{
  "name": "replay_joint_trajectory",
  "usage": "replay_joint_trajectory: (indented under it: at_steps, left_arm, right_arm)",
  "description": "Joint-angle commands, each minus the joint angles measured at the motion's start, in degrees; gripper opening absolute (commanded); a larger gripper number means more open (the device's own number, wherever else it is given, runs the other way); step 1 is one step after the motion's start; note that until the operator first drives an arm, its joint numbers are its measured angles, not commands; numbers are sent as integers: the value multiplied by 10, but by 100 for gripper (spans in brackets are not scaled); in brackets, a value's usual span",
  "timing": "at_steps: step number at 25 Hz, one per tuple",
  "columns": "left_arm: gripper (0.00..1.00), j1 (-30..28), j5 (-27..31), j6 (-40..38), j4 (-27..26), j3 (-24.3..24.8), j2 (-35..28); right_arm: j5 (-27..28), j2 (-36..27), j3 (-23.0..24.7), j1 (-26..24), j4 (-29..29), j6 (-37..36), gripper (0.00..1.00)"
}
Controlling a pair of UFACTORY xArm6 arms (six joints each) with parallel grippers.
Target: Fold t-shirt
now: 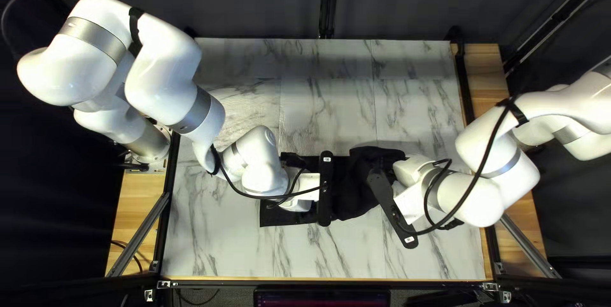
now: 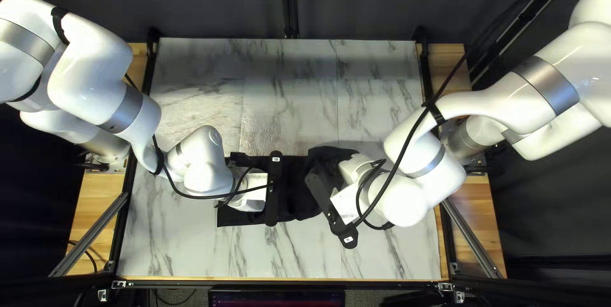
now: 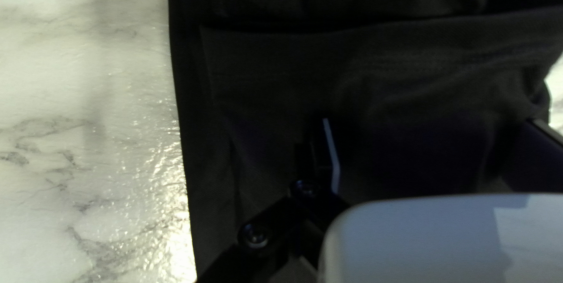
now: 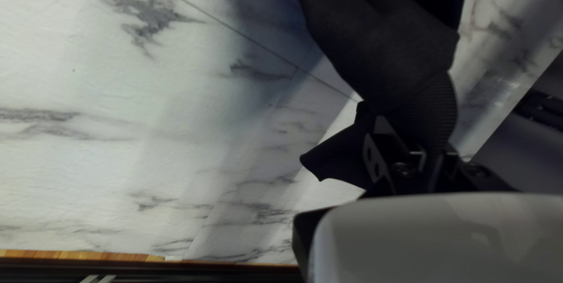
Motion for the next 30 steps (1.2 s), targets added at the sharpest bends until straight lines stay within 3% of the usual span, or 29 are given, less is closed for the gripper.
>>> replay_joint_trajectory:
  at_steps: [1,13,23,30]
  left_arm:
    - [100,4,-3,11,-7,-1,1]
    - [100,9,-6,40,-32,-5,3]
    - [100,16,-19,5,7,-5,10]
    - [100,20,-26,-14,27,-7,16]
  right_arm:
    - [2,7,-12,-1,-8,-6,0]
    - [10,20,-44,7,-34,-12,0]
    - [-8,38,-57,1,-54,-15,0]
    - [-28,72,-91,-7,-71,-30,0]
